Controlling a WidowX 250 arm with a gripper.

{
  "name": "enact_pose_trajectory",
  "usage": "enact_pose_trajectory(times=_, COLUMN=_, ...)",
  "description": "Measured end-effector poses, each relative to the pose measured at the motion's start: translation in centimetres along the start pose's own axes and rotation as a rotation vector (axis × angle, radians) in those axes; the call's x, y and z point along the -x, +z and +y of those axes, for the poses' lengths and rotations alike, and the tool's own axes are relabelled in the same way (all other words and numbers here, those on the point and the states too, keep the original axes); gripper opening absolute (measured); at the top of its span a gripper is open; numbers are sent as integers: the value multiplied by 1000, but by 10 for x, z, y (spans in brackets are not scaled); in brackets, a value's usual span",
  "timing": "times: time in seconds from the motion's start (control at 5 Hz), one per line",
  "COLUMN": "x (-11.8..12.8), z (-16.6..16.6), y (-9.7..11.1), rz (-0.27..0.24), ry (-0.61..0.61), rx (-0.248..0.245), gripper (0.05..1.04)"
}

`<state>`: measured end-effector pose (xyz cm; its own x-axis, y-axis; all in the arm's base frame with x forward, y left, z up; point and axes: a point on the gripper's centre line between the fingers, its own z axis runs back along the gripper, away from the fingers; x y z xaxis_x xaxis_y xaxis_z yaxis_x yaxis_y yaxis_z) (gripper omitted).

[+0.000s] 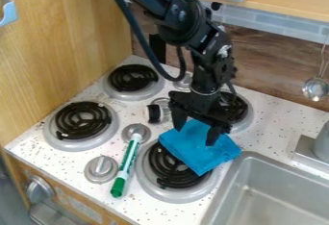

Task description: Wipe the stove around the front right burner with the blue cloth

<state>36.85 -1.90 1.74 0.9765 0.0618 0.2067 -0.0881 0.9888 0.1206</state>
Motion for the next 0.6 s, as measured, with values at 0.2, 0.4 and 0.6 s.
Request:
enact_pose_trajectory(times=0.2, x=9, z=1, y=8, rz=-32, ry=-31, rx=50, gripper=1006)
enact_pose_trajectory(times=0.4, x=26, z=15, y=27, rz=-50, ry=-34, rx=138, gripper=1006)
enact_pose_trajectory(times=0.6, x=53, z=29, y=59, rz=-40, ry=47, rx=186, gripper=1006)
